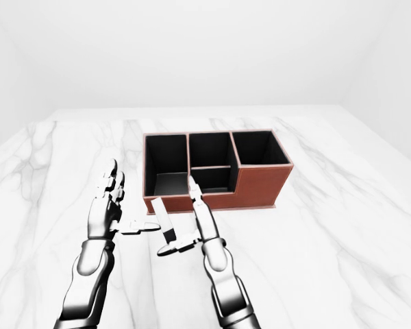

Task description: Pick up the book and place it in the right compartment of the caddy.

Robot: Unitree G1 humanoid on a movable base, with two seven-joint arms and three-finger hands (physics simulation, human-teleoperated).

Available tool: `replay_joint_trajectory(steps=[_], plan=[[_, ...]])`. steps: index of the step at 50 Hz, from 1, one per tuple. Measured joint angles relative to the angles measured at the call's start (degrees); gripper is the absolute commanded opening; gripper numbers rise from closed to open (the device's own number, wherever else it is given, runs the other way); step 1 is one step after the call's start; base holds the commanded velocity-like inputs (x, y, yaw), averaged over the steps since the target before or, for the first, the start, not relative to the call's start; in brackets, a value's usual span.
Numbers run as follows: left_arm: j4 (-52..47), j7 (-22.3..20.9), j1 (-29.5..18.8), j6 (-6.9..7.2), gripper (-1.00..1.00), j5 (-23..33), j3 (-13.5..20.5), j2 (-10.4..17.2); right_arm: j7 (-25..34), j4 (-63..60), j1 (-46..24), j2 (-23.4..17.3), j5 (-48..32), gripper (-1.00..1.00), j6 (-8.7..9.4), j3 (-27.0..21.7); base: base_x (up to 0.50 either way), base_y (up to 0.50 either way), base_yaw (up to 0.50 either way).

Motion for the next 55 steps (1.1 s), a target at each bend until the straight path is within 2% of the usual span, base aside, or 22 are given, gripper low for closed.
replay_joint_trajectory(steps=[55], plan=[[0.6, -0.2, -0.1, 0.0, 1.0, 0.2, -0.2, 0.0, 1.3, 15.0, -5.4, 3.9, -2.6, 1.0, 0.0, -0.1, 0.0, 0.0, 0.0]])
